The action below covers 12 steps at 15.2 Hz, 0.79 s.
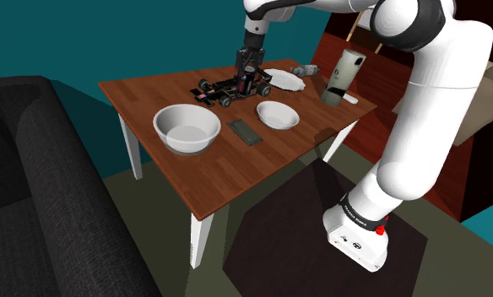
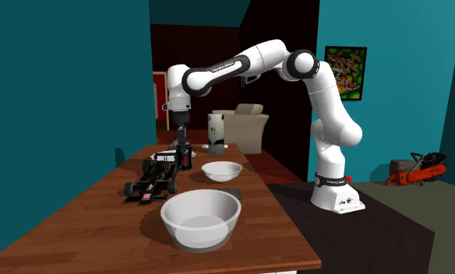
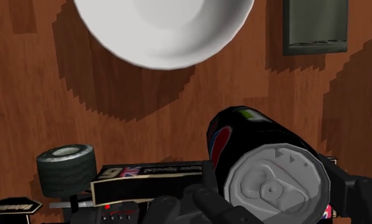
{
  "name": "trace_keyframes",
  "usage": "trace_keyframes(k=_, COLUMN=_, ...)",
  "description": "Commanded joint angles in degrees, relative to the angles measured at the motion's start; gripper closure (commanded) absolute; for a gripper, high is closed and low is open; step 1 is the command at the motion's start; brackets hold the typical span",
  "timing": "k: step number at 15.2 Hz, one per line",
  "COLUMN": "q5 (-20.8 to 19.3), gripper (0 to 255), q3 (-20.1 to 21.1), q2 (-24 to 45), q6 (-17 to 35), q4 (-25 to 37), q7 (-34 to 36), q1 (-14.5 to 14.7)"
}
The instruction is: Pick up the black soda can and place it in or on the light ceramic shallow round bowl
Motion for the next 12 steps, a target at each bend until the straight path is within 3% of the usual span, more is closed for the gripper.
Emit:
trace_keyframes(k=1, q5=-0.1, gripper=255, q3=0.0, q2=-0.5, q6=-1.4, q4=0.9, q7=0.1, q1=0.0)
trace_keyframes(k=12, q5=-0.2, gripper=255, q3=-0.1, q2=-1.5, q6=-9.5, q4=8.0, q7=0.2, q1=-0.1)
